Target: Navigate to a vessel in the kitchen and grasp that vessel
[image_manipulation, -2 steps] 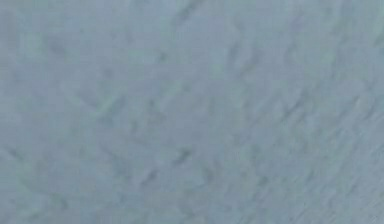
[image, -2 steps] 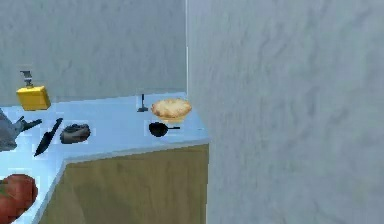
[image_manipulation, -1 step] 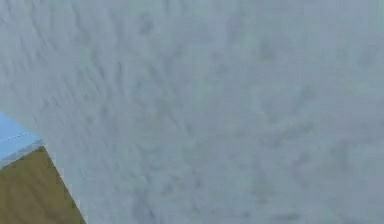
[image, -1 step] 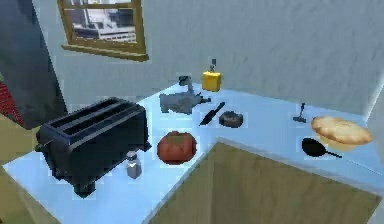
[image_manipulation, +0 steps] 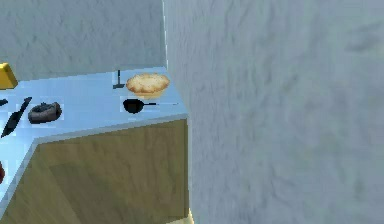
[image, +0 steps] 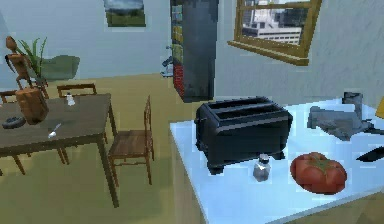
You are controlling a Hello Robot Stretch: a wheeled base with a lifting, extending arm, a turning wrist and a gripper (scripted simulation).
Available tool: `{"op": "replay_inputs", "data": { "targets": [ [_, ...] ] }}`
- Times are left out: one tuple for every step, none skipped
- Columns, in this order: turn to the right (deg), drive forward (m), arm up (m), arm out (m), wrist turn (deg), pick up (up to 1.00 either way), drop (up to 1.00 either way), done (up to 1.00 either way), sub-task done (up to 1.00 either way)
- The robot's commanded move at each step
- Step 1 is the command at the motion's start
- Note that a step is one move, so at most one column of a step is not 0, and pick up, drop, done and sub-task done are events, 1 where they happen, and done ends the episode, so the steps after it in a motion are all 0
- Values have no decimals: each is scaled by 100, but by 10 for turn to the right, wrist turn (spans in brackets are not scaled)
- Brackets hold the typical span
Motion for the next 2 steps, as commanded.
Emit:
{"op": "replay_inputs", "data": {
  "targets": [
    [0, 0, 50, 0, 0, 0, 0, 0, 0],
    [0, 0, 38, 0, 0, 0, 0, 0, 0]
  ]
}}
